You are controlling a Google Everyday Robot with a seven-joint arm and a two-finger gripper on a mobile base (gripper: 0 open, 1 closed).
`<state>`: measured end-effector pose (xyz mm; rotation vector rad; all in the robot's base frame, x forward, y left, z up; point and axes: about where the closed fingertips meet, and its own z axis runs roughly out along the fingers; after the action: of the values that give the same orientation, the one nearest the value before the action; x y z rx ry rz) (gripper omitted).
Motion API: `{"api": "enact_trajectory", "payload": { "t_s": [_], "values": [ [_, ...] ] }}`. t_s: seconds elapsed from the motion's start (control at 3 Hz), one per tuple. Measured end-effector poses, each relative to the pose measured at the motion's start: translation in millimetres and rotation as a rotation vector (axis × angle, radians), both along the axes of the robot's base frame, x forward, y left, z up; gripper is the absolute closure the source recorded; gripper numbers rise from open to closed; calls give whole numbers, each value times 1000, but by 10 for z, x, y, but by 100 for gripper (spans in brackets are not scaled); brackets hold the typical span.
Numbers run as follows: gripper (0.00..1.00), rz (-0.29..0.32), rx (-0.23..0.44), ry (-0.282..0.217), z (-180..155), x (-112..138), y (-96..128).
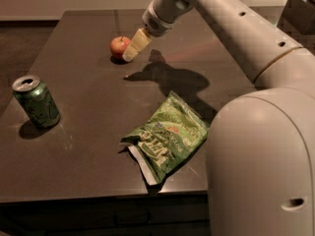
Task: Move apple near green can
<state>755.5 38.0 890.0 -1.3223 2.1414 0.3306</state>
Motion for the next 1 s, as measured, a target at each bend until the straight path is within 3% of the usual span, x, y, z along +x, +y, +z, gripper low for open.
{"api": "enact_trajectory", "payload": {
  "t_s": [1.0],
  "values": [
    [0, 24, 56, -31, -143, 189, 581]
  ]
}}
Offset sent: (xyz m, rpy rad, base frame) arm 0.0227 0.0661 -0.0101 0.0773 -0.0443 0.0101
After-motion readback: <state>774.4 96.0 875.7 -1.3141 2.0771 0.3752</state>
